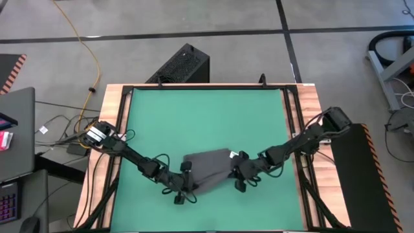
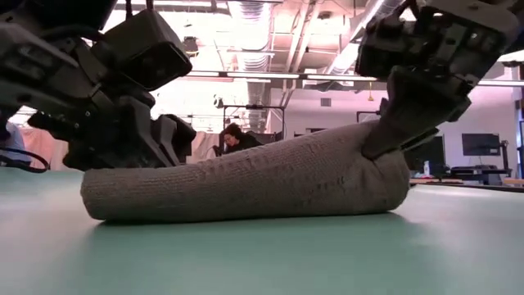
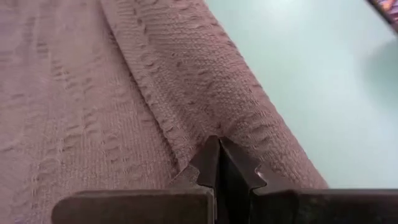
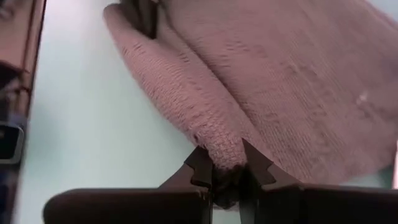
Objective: Roll towel
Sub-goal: Roll the gray towel
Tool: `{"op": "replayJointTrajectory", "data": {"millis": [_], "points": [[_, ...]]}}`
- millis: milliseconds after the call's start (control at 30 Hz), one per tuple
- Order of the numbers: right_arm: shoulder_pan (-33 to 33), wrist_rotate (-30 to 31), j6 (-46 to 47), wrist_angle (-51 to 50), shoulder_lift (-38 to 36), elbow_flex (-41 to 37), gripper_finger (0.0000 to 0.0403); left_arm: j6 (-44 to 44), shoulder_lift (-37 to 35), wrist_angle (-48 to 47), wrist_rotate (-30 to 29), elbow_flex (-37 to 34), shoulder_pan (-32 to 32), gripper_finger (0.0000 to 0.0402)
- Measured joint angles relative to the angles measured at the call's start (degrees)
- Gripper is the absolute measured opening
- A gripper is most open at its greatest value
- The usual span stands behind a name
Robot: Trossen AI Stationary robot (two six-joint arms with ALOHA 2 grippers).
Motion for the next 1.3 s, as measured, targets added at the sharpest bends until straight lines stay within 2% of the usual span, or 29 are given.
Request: {"op": "replayJointTrajectory", "data": {"millis": [200,433,567,733,900,967,1067,1200,1300], "points": [[-3.3,-3.6,9.4,-1.7,2.1,0.2,0.005,-2.6,-0.1,0.4,3.5,0.0,0.0,0.0],[-5.5,-7.0,11.4,-0.2,6.0,0.3,0.005,-4.3,0.0,3.2,8.1,-0.1,-0.1,0.0],[-5.5,-7.4,11.7,-0.1,6.3,0.2,0.005,-5.3,-1.3,3.1,7.9,-0.1,-0.4,0.0],[-5.6,-7.4,12.3,-1.0,6.3,0.1,0.005,-3.0,-7.8,1.6,3.2,-0.3,-1.6,0.0],[-6.4,-7.7,12.4,-1.8,6.4,0.0,0.005,-1.6,-14.5,1.0,-6.8,-0.1,-3.6,0.0],[-6.9,-7.9,12.7,-1.9,6.4,0.0,0.005,-0.4,-15.7,-2.4,-9.6,1.4,-4.2,0.0],[-7.5,-8.2,12.9,-2.3,6.4,0.0,0.005,3.9,-15.7,-11.3,-13.2,6.7,-5.9,0.0],[-7.8,-8.1,12.9,-2.5,6.4,0.0,0.005,12.0,-11.8,-22.3,-18.7,14.5,-9.4,0.0],[-8.0,-8.2,12.6,-2.3,6.6,0.0,0.005,14.3,-7.4,-25.0,-20.9,18.5,-11.0,0.0]]}}
